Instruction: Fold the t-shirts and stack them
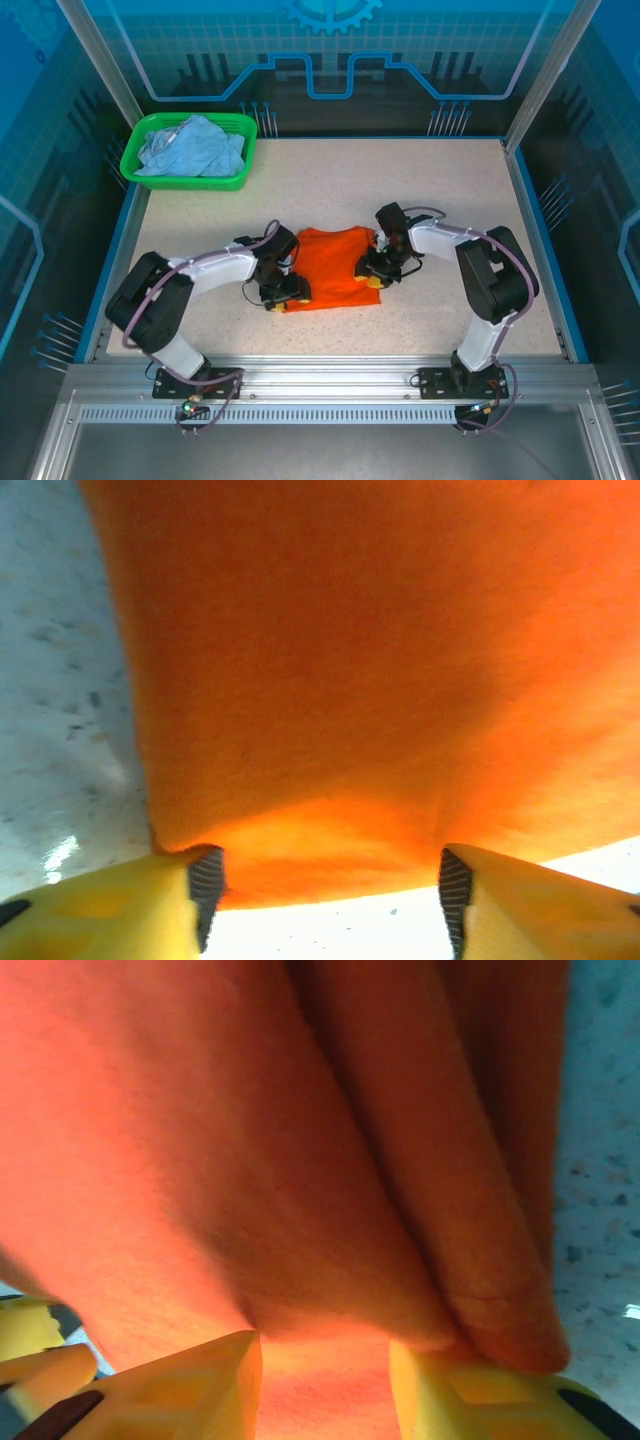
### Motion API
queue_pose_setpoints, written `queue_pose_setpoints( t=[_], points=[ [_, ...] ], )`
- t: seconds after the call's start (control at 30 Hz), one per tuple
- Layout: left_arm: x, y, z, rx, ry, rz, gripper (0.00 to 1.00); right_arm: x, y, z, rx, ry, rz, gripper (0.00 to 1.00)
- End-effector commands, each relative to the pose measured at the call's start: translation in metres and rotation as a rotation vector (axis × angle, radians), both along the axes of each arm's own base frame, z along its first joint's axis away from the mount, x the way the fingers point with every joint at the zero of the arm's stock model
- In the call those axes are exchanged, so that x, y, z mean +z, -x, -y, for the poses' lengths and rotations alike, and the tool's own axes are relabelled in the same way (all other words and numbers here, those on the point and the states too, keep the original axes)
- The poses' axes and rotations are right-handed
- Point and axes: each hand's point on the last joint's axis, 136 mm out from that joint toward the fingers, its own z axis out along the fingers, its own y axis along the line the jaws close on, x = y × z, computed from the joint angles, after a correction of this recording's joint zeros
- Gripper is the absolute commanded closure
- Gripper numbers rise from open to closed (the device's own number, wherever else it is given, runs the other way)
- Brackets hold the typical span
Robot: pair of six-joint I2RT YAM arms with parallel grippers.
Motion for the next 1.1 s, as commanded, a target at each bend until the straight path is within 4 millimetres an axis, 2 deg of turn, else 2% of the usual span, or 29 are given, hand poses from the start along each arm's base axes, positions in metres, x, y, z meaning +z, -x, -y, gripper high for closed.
queue_pose_setpoints(
  t=[0.0,0.07,0.13,0.2,0.27,0.3,0.37,0.4,0.43,0.47,0.57,0.67,0.8,0.93,1.0,1.07],
  points=[
    [-0.022,0.004,-0.043,0.091,-0.209,0.031,0.30,-0.014,0.004,0.028,-0.037,0.109,-0.070,0.59],
    [-0.014,0.001,-0.048,0.112,-0.231,0.056,0.22,-0.001,-0.004,0.032,-0.069,0.089,-0.024,0.55],
    [0.004,-0.011,-0.044,0.124,-0.219,0.101,0.15,0.024,-0.014,0.033,-0.078,0.075,0.070,0.49],
    [0.032,-0.028,-0.037,0.133,-0.193,0.168,0.09,0.054,-0.025,0.029,-0.071,0.054,0.177,0.45],
    [0.071,-0.048,-0.034,0.145,-0.187,0.258,0.04,0.083,-0.030,0.022,-0.034,0.072,0.289,0.38],
    [0.088,-0.055,-0.035,0.153,-0.186,0.294,0.01,0.091,-0.030,0.018,-0.012,0.088,0.329,0.36],
    [0.123,-0.067,-0.043,0.185,-0.182,0.350,0.01,0.103,-0.029,0.003,0.051,0.138,0.397,0.32],
    [0.134,-0.069,-0.048,0.202,-0.178,0.364,0.01,0.102,-0.027,-0.005,0.074,0.156,0.404,0.31],
    [0.145,-0.069,-0.055,0.222,-0.166,0.373,0.01,0.100,-0.025,-0.017,0.103,0.170,0.399,0.21],
    [0.153,-0.069,-0.063,0.238,-0.160,0.382,0.01,0.094,-0.023,-0.030,0.130,0.184,0.385,0.15],
    [0.157,-0.059,-0.088,0.259,-0.167,0.375,0.01,0.073,-0.021,-0.057,0.204,0.289,0.340,0.17],
    [0.145,-0.041,-0.109,0.255,-0.213,0.332,0.01,0.048,-0.021,-0.061,0.209,0.404,0.242,0.22],
    [0.124,-0.021,-0.116,0.235,-0.236,0.270,0.01,0.030,-0.024,-0.061,0.223,0.488,0.198,0.23],
    [0.105,-0.004,-0.116,0.190,-0.228,0.241,0.01,0.013,-0.031,-0.048,0.256,0.611,0.144,0.22],
    [0.099,0.002,-0.120,0.163,-0.250,0.221,0.01,0.006,-0.037,-0.035,0.236,0.638,0.101,0.21],
    [0.098,0.005,-0.122,0.154,-0.263,0.203,0.01,-0.001,-0.048,-0.014,0.195,0.652,0.066,0.21]
  ],
)
